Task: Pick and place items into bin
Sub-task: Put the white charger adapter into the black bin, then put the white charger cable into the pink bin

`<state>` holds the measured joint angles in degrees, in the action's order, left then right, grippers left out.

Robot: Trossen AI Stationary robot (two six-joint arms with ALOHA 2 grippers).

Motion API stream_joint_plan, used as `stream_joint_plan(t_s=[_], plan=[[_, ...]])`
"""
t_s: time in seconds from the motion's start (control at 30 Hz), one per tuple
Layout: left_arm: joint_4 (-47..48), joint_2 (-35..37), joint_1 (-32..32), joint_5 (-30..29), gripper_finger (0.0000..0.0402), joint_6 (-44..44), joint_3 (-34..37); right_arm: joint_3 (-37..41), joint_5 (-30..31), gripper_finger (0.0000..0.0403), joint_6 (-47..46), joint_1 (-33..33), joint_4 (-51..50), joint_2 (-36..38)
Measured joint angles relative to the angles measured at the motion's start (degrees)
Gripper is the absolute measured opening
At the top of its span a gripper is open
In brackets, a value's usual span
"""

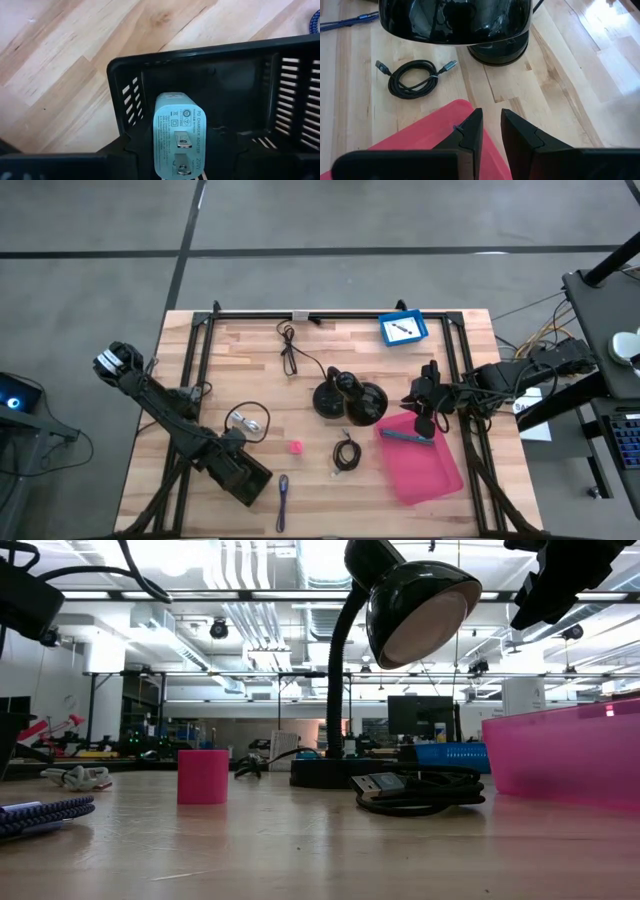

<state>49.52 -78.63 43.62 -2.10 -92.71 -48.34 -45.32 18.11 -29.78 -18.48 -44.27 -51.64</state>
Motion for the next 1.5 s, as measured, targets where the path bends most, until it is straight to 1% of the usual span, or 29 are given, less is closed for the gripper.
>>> stream_joint_plan(t_s=[0.1,0.37,0.47,0.57,0.73,0.83,1.27,1.5], plan=[[0.00,0.00,0.00,0.02,0.0130,-0.01,0.00,0.00,0.00,0.0059,0.00,0.00,0.02,0.02],[-0.53,0.00,0.01,0.31,0.0174,0.00,0.00,0.02,0.00,0.0059,0.00,0.00,0.02,0.02],[-1.07,0.00,0.00,0.45,0.0182,0.00,-0.15,0.00,0.00,0.0059,0.00,0.00,0.02,0.01],[-1.14,0.00,0.00,1.93,0.0184,-0.02,-0.37,0.01,0.00,0.0059,0.00,0.01,0.03,0.02],[-1.08,0.08,0.00,6.35,0.0185,-0.03,-0.89,0.00,0.00,0.0059,0.00,0.00,0.04,0.02],[-1.07,0.44,0.02,7.10,0.0185,-0.02,-1.95,0.00,0.00,0.0059,0.00,0.02,0.04,0.02],[-1.07,1.92,-0.19,6.22,0.0185,-0.02,-5.80,0.02,0.00,0.0059,-0.07,0.02,0.07,0.02],[-1.29,1.95,-2.55,5.87,0.0185,0.02,-8.54,0.04,0.01,0.0059,-0.04,0.00,0.07,0.02]])
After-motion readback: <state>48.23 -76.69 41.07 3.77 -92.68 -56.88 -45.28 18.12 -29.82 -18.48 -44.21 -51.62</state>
